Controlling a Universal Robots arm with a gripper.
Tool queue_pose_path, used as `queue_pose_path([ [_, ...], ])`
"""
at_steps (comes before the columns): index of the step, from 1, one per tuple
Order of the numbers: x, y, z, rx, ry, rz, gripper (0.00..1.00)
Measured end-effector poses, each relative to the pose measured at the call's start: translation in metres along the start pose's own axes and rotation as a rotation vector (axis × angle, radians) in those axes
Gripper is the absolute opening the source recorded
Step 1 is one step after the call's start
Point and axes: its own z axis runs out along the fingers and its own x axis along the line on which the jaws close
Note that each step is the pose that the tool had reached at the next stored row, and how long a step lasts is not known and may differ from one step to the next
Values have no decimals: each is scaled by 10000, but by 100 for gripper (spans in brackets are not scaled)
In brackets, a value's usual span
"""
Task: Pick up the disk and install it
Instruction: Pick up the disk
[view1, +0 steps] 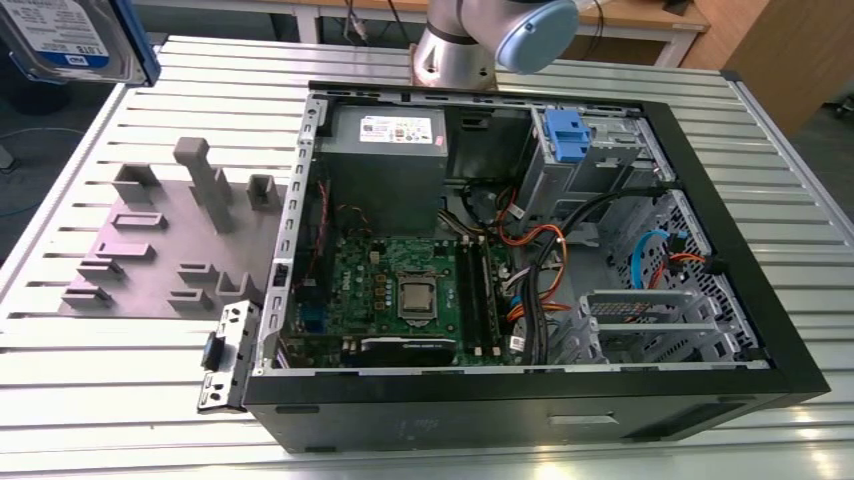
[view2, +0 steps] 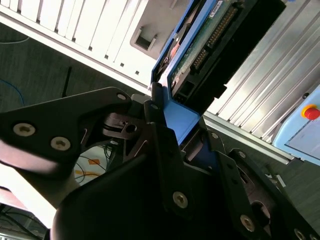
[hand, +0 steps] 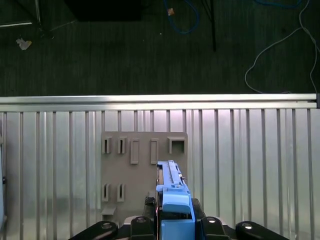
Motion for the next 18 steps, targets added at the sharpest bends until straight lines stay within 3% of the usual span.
queue_pose_path([
  [6,-1,-80,-1,-9,0,0,36],
  [18,-2,-117,-2,-10,0,0,36],
])
